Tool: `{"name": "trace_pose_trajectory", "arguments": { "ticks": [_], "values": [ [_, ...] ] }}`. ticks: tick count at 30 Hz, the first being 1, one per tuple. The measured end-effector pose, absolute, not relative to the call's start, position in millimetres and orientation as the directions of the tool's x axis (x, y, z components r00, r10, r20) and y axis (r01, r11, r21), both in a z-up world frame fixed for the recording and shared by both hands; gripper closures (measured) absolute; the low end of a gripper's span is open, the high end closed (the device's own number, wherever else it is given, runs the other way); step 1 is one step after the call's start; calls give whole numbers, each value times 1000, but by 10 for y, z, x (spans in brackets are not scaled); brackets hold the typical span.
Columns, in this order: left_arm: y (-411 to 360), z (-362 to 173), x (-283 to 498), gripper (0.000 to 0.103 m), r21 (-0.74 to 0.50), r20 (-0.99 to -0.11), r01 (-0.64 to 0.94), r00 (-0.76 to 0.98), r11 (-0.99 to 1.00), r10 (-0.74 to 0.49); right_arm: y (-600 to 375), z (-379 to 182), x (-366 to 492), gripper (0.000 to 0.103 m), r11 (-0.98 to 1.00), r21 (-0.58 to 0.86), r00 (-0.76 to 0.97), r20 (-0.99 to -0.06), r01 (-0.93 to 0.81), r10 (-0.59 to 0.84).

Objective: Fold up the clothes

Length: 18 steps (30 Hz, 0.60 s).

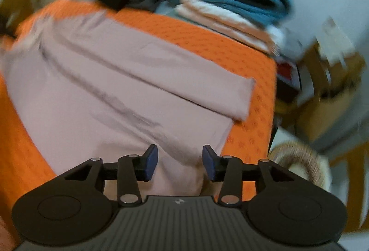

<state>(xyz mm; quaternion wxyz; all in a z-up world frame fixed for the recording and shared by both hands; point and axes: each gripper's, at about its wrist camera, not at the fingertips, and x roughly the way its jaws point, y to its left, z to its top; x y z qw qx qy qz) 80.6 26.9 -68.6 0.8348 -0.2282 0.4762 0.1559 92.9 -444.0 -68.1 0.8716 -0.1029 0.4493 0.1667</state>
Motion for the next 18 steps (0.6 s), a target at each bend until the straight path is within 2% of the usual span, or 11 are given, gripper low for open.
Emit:
{"name": "trace_pose_trajectory", "arguments": {
  "ticks": [3,7,14,18],
  "values": [
    [516,-698,615,70,-243,-868,-548,491,800,73,-4579,-630,809,49,959,101,541,-808,-266,235],
    [672,-715,505,59,-241,-860,-602,496,761,120,-4681,-655,651,49,975,155,549,-807,-158,217],
    [490,-775,503,61,-112,-841,-556,494,824,219,-4589,-686,397,50,981,80,564,-809,-174,167],
    [291,-694,470,61,-107,-800,-425,573,899,176,-4481,-693,292,50,976,15,575,-806,-216,140]
  ]
}}
